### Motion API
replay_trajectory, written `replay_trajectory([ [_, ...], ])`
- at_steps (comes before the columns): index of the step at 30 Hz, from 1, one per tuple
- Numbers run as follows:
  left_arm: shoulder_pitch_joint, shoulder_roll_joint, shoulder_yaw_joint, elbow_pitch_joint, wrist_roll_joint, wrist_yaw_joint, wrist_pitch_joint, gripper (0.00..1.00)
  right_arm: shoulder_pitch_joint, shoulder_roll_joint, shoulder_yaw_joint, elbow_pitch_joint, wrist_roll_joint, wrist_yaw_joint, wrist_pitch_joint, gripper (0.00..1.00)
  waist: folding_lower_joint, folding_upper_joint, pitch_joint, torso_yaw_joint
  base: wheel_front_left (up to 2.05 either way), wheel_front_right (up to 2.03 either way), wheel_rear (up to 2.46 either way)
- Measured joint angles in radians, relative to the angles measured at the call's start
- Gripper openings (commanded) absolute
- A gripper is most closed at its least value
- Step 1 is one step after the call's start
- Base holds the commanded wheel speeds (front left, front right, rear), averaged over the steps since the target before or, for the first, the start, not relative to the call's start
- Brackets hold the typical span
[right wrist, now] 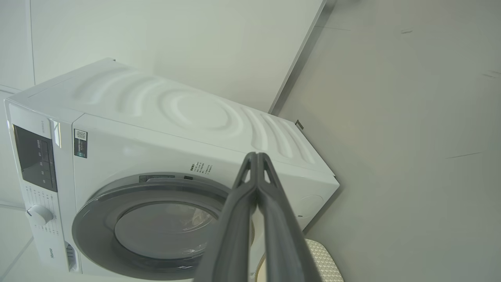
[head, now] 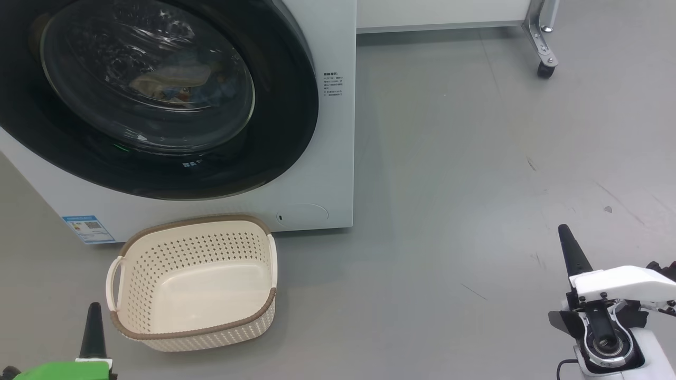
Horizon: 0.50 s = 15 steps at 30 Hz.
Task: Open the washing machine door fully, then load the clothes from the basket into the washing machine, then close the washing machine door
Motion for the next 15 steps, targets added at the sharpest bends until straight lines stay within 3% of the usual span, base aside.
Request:
replay_trajectory([
  [15,-0.019,-0.012,0.022,0.018,-0.176,0.004,0.045,0.0,0.015,0.018,-0.064,-0.026,0.162,-0.008,0.051,0.0,0.0,0.0,-0.014,0.007,0.0,0.0,0.0],
])
